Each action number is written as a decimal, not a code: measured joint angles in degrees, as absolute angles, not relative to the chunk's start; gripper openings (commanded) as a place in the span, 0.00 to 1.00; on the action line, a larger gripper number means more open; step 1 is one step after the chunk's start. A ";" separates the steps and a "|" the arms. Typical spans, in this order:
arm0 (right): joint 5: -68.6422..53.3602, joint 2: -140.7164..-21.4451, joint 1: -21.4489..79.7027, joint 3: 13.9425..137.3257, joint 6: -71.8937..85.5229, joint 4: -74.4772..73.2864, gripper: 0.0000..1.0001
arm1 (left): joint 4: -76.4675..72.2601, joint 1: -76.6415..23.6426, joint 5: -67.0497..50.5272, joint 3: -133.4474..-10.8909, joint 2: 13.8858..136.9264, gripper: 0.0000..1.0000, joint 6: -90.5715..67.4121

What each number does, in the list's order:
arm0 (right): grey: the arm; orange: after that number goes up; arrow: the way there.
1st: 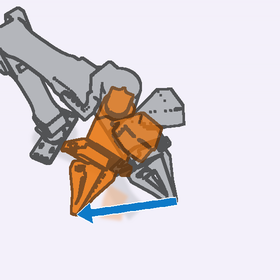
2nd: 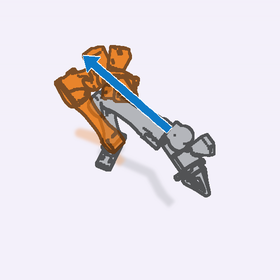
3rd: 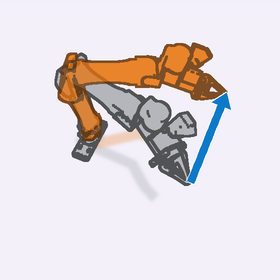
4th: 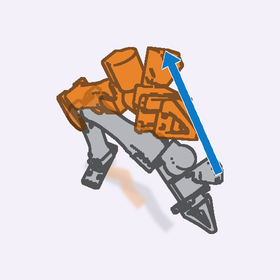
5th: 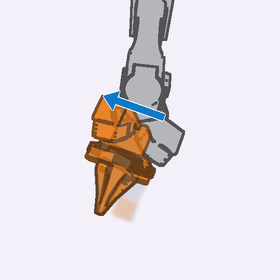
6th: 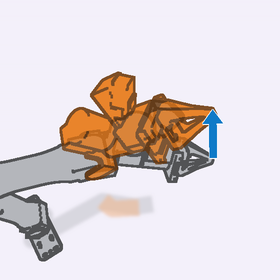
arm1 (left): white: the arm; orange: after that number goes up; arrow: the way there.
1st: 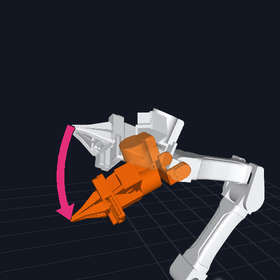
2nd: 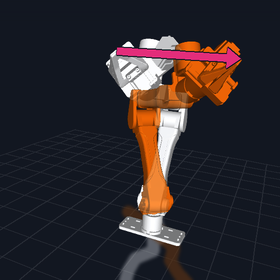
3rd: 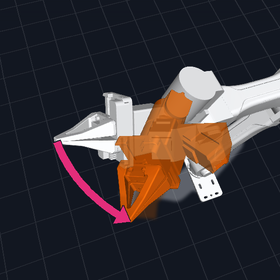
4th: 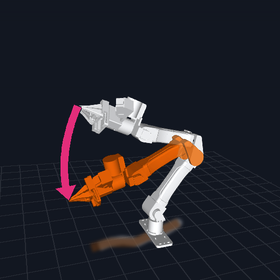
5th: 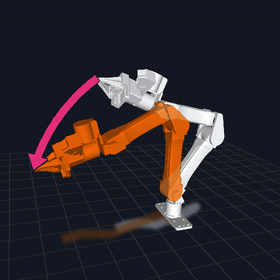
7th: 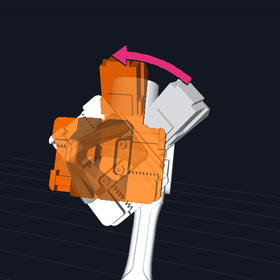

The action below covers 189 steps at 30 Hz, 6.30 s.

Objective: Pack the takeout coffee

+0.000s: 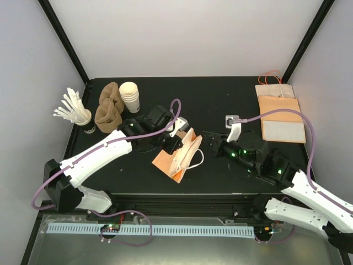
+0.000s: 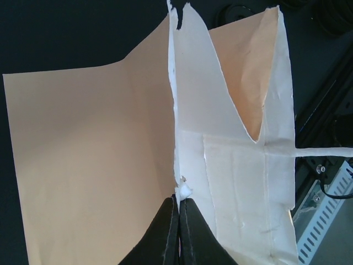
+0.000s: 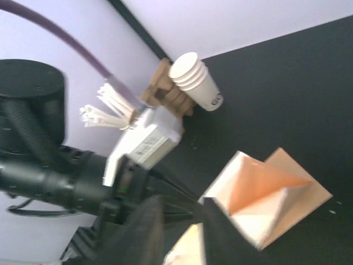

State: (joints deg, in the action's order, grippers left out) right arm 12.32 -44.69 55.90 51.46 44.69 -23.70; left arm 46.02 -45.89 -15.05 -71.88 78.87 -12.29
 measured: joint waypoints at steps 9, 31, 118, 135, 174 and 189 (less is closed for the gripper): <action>3.40 -59.51 55.92 64.53 45.69 -25.74 0.01 | 46.65 -45.89 -13.87 -72.36 78.87 0.02 -13.65; 13.91 -66.67 55.92 57.28 59.46 -36.56 0.01 | 56.69 -48.56 0.01 -87.00 78.76 0.02 -13.56; 19.59 -67.88 63.61 45.58 36.60 -6.04 0.01 | 50.30 -47.75 -20.47 -88.49 73.25 0.02 -14.35; 34.72 -76.97 62.02 56.51 52.34 -26.28 0.01 | 63.42 -51.68 -2.79 -95.61 77.34 0.02 -13.19; 19.90 -68.58 61.17 47.77 21.52 -14.17 0.08 | 58.19 -52.12 -12.21 -95.02 79.55 0.02 -12.88; 10.17 -70.32 56.71 52.47 37.41 -23.92 0.05 | 53.43 -51.33 -12.58 -93.41 82.28 0.02 -13.13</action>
